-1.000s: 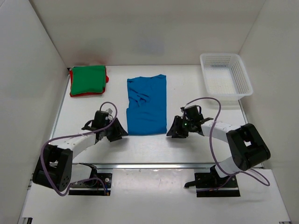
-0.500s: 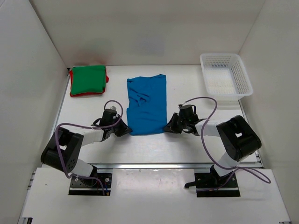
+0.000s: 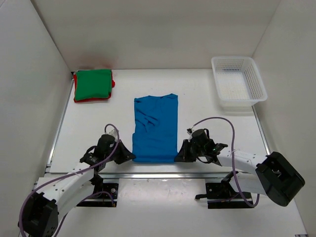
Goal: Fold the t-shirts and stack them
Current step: Grab one side of the 2/3 rectangular tshirt with both arms, then fold the long partially folded tshirt into a neat square
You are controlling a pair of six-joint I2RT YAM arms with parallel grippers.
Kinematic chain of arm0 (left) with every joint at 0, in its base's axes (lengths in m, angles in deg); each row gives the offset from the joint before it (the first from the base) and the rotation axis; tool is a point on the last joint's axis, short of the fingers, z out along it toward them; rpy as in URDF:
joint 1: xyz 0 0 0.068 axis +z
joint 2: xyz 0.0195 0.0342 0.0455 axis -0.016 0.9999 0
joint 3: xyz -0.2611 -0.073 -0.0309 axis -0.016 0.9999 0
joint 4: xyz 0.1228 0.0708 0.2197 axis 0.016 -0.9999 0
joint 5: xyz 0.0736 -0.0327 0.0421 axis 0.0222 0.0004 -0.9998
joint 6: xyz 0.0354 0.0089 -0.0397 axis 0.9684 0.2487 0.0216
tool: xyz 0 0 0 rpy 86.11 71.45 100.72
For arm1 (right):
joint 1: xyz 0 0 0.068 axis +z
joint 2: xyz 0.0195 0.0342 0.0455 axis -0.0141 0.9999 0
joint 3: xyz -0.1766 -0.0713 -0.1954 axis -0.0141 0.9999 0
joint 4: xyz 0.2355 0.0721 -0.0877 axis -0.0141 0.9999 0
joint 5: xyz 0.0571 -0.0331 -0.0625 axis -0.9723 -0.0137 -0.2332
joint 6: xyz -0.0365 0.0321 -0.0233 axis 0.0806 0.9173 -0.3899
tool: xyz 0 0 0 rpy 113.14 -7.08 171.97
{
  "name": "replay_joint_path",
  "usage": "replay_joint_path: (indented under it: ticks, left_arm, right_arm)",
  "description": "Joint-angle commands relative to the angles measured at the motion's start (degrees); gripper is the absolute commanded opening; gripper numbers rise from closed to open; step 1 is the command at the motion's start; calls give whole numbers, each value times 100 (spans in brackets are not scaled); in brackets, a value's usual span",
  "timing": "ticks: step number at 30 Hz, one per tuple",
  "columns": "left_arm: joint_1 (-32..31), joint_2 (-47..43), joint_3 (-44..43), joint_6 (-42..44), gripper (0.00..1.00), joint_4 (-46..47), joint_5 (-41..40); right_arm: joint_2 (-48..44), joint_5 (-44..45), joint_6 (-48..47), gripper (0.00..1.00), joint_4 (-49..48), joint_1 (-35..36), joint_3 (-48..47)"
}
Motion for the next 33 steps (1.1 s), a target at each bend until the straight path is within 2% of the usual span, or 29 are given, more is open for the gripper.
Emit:
replay_joint_path:
  ticks: [1, 5, 7, 9, 10, 12, 13, 14, 15, 16, 17, 18, 19, 21, 23, 24, 27, 31, 33]
  left_arm:
    - [18, -66, -184, -122, 0, -367, 79]
    - [421, 513, -1184, 274, 0, -455, 281]
    - [712, 988, -1775, 441, 0, -342, 343]
    - [1132, 1811, -2363, 600, 0, -97, 527]
    - [1273, 2103, -2818, 713, 0, 18, 562]
    - [1433, 3321, -3941, 933, 0, 177, 537]
    - [1520, 3649, -4252, 1003, 5, 186, 571]
    - [1599, 4322, -4864, 1065, 19, 282, 624]
    - [1696, 4982, -5392, 996, 28, 362, 842]
    - [1801, 5275, -5641, 952, 36, 536, 1001]
    - [1898, 5774, -6061, 856, 48, 730, 1202]
    - [1942, 6154, -6335, 716, 53, 940, 1335]
    - [2021, 6436, -6503, 645, 52, 1151, 1441]
    - [2162, 6544, -6392, 452, 48, 1704, 1590]
    - [2197, 6465, -6172, 590, 51, 1830, 1696]
    - [2180, 6421, -6049, 835, 60, 1604, 1662]
    - [2128, 6158, -5750, 1512, 66, 927, 1293]
    - [1908, 5903, -5363, 2093, 68, 600, 644]
    - [1803, 5990, -5414, 2260, 75, 390, 414]
  right_arm:
    - [-160, -18, 131, 0, 171, 4, -77]
    - [-38, -457, -290, 0, 514, -566, -980]
    - [225, -764, -492, 0, 462, -1215, -1473]
    - [724, -880, -712, 0, 479, -1724, -2262]
    - [1093, -1020, -844, 0, 444, -2006, -2510]
    - [1777, -1292, -1055, 0, 348, -2324, -3562]
    - [2339, -1372, -1099, 0, 312, -2517, -3811]
    - [2875, -1529, -1187, 7, 286, -2701, -4422]
    - [3159, -1661, -1249, 13, 364, -2747, -4985]
    - [3597, -1706, -1284, 14, 417, -2808, -5548]
    - [3941, -1698, -1415, 23, 504, -2852, -5788]
    - [4092, -1576, -1547, 35, 671, -2852, -6130]
    - [4215, -1479, -1609, 37, 742, -2879, -6403]
    - [4287, -1163, -1881, 39, 1049, -2791, -6555]
    - [4069, -961, -2022, 40, 1077, -2721, -6442]
    - [3989, -846, -2092, 40, 1033, -2721, -6241]
    - [3550, -591, -2277, 40, 1076, -2677, -5809]
    - [2927, -467, -2313, 40, 1129, -2607, -5160]
    - [2644, -397, -2330, 41, 1138, -2571, -4851]
